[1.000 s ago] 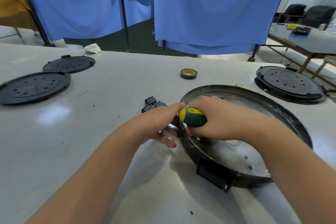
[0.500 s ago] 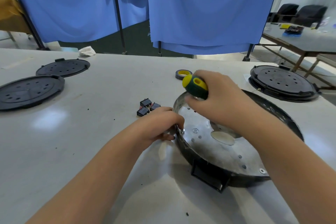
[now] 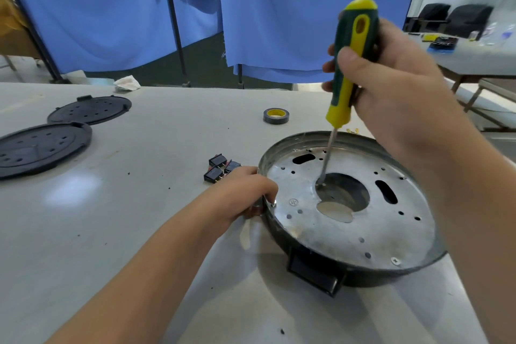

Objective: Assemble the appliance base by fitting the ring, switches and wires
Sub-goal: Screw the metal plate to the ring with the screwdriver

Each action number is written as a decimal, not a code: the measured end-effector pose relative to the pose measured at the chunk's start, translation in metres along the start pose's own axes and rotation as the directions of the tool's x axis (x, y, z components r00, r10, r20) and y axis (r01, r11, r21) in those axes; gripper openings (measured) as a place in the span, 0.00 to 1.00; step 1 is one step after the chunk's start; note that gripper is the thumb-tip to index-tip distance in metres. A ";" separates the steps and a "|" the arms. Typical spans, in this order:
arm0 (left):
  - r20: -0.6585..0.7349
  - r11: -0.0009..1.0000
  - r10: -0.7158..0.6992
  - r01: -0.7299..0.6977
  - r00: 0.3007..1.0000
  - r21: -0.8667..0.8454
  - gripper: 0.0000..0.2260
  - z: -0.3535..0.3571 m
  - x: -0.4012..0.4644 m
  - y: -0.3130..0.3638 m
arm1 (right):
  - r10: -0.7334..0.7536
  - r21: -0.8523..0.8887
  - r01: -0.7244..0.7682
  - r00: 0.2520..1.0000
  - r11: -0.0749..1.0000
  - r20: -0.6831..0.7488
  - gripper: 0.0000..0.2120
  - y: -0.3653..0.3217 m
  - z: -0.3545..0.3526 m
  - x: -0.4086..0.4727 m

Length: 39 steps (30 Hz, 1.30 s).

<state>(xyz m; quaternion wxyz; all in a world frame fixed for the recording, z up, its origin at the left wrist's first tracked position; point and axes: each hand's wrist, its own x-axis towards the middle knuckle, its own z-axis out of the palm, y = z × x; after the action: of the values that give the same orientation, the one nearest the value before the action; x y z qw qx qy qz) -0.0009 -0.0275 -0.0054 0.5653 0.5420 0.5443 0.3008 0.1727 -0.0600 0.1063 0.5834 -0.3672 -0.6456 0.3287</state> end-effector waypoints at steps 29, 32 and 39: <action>0.000 0.965 -0.018 0.018 1.000 -0.262 0.08 -0.001 0.001 0.001 | 0.001 0.095 0.004 0.999 0.995 -0.045 0.08 0.018 0.027 -0.006; 0.000 0.966 -0.015 0.015 1.000 -0.259 0.09 -0.001 0.001 0.001 | -0.006 0.094 0.009 0.999 0.995 -0.036 0.08 0.016 0.028 -0.007; -0.033 0.969 -0.048 0.039 0.998 -0.245 0.05 -0.002 0.003 0.000 | -0.097 0.015 0.096 0.993 0.995 0.068 0.16 0.004 0.036 -0.018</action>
<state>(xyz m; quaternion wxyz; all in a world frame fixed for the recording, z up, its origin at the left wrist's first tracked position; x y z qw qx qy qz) -0.0023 -0.0238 -0.0065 0.6233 0.4504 0.5259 0.3635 0.1382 -0.0734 0.0903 0.5780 -0.3208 -0.6805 0.3162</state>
